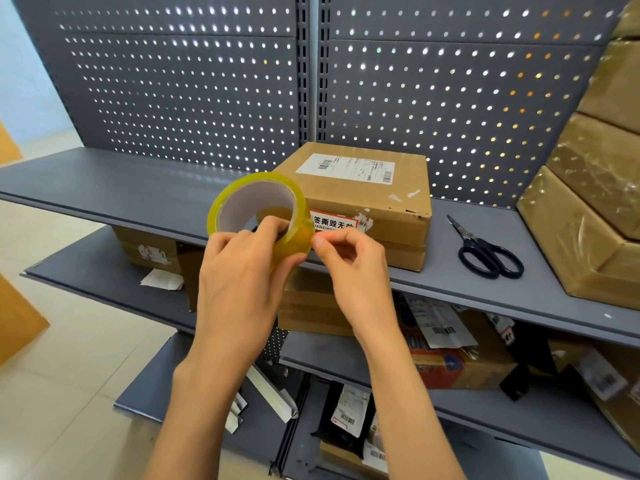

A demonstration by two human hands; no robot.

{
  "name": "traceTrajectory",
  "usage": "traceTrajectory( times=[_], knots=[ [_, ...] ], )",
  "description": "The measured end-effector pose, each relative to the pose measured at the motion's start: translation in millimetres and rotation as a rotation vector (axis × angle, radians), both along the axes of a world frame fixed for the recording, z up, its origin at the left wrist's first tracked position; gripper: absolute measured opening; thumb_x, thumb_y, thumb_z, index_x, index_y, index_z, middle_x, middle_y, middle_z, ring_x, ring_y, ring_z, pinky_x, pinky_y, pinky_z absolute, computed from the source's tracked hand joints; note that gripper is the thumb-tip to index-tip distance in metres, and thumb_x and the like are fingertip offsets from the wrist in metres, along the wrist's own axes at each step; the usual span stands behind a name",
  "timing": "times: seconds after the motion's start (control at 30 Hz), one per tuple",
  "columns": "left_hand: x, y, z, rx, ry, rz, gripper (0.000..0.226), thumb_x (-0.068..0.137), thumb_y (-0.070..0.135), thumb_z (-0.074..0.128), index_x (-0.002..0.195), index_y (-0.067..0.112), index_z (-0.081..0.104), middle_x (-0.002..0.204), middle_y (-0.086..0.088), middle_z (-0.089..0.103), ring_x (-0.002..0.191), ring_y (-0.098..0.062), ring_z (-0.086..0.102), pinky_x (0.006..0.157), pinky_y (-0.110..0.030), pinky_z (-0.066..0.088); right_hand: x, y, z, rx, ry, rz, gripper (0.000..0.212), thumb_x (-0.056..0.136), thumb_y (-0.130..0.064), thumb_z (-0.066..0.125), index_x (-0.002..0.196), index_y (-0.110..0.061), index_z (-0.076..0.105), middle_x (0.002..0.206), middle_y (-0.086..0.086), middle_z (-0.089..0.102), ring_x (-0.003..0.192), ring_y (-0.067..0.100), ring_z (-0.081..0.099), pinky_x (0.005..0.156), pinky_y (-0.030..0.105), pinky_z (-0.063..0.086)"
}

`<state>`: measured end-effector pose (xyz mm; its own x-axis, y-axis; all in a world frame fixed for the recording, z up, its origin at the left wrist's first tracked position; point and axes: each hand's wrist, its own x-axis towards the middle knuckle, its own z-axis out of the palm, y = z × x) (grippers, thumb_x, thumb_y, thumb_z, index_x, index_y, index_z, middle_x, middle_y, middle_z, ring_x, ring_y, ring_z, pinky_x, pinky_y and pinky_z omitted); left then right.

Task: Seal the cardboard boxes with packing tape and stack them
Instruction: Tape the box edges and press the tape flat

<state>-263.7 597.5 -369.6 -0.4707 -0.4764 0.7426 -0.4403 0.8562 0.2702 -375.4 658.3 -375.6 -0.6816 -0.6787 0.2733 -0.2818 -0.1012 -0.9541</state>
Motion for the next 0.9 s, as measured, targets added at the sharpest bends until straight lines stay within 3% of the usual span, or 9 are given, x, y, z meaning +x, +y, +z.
traceTrajectory(
  times=[0.17, 0.23, 0.33, 0.43, 0.53, 0.6, 0.73, 0.8, 0.9],
  knots=[
    [-4.2, -2.6, -13.8, 0.154, 0.044, -0.055, 0.026, 0.088, 0.035, 0.063, 0.098, 0.011, 0.059, 0.073, 0.005, 0.060, 0.067, -0.014, 0.037, 0.064, -0.026, 0.027, -0.4, 5.4, 11.0, 0.277, 0.294, -0.060, 0.009, 0.096, -0.022, 0.054, 0.093, -0.021, 0.062, 0.098, -0.006, 0.060, 0.099, 0.011, 0.052, 0.083, 0.026, 0.042],
    [-5.0, -5.6, -18.3, 0.157, 0.060, -0.045, 0.024, 0.087, 0.030, 0.066, 0.098, 0.009, 0.059, 0.072, 0.006, 0.057, 0.066, -0.013, 0.036, 0.066, -0.026, 0.027, 4.7, 5.8, 13.2, 0.316, 0.327, -0.040, 0.010, 0.098, -0.022, 0.051, 0.098, -0.020, 0.060, 0.099, -0.006, 0.055, 0.095, 0.008, 0.047, 0.082, 0.024, 0.039],
    [-4.7, -9.4, -18.4, 0.230, 0.081, -0.071, 0.027, 0.087, 0.029, 0.066, 0.101, 0.008, 0.057, 0.079, -0.001, 0.063, 0.069, -0.026, 0.051, 0.068, -0.033, 0.035, 9.4, 6.1, 13.8, 0.283, 0.365, -0.019, 0.009, 0.098, -0.022, 0.050, 0.100, -0.018, 0.058, 0.104, -0.005, 0.055, 0.098, 0.009, 0.048, 0.086, 0.025, 0.040],
    [-2.1, -10.6, -16.3, 0.239, 0.065, -0.102, 0.027, 0.089, 0.027, 0.064, 0.105, 0.009, 0.054, 0.090, -0.004, 0.062, 0.077, -0.026, 0.051, 0.066, -0.034, 0.035, 3.5, 6.4, 13.5, 0.178, 0.353, 0.050, 0.008, 0.091, -0.026, 0.061, 0.096, -0.020, 0.059, 0.104, -0.008, 0.056, 0.103, 0.005, 0.051, 0.091, 0.026, 0.043],
    [2.8, -13.3, -17.6, 0.266, 0.030, -0.152, 0.027, 0.089, 0.030, 0.062, 0.106, 0.013, 0.051, 0.094, -0.005, 0.062, 0.078, -0.018, 0.048, 0.060, -0.027, 0.029, -7.5, 8.3, 13.2, 0.133, 0.216, 0.153, 0.021, 0.076, -0.029, 0.079, 0.086, -0.021, 0.063, 0.086, -0.014, 0.063, 0.083, -0.003, 0.057, 0.071, 0.013, 0.044],
    [5.4, -13.8, -18.4, 0.344, 0.056, -0.235, 0.027, 0.086, 0.043, 0.062, 0.101, 0.026, 0.047, 0.090, 0.005, 0.064, 0.075, -0.014, 0.055, 0.060, -0.022, 0.039, -12.7, 6.9, 12.3, 0.084, 0.136, 0.177, 0.014, 0.075, -0.021, 0.080, 0.076, -0.019, 0.066, 0.075, -0.009, 0.067, 0.071, 0.000, 0.061, 0.068, 0.018, 0.049],
    [6.9, -13.0, -22.0, 0.697, 0.102, -0.433, 0.038, 0.076, 0.040, 0.071, 0.102, 0.030, 0.045, 0.085, 0.013, 0.069, 0.075, -0.003, 0.066, 0.064, -0.017, 0.051, -16.3, 0.7, 6.8, 0.072, 0.108, 0.123, 0.014, 0.079, -0.018, 0.076, 0.071, -0.023, 0.066, 0.081, 0.004, 0.071, 0.082, 0.026, 0.066, 0.079, 0.049, 0.055],
    [7.9, -13.2, -24.3, 0.792, 0.066, -0.487, 0.045, 0.078, 0.038, 0.070, 0.111, 0.027, 0.042, 0.096, 0.015, 0.068, 0.080, -0.008, 0.069, 0.069, -0.026, 0.057, -17.4, -0.7, 6.5, 0.085, 0.106, 0.109, 0.015, 0.081, -0.020, 0.074, 0.072, -0.025, 0.064, 0.084, 0.004, 0.070, 0.084, 0.026, 0.066, 0.079, 0.050, 0.054],
    [8.2, -14.7, -26.5, 0.805, 0.005, -0.459, 0.046, 0.081, 0.045, 0.066, 0.115, 0.030, 0.039, 0.094, 0.017, 0.070, 0.080, -0.008, 0.070, 0.071, -0.031, 0.058, -16.1, -1.8, 6.1, 0.145, 0.199, 0.071, 0.012, 0.085, -0.022, 0.070, 0.076, -0.023, 0.062, 0.084, -0.003, 0.067, 0.080, 0.016, 0.062, 0.077, 0.039, 0.053]
  ],
)
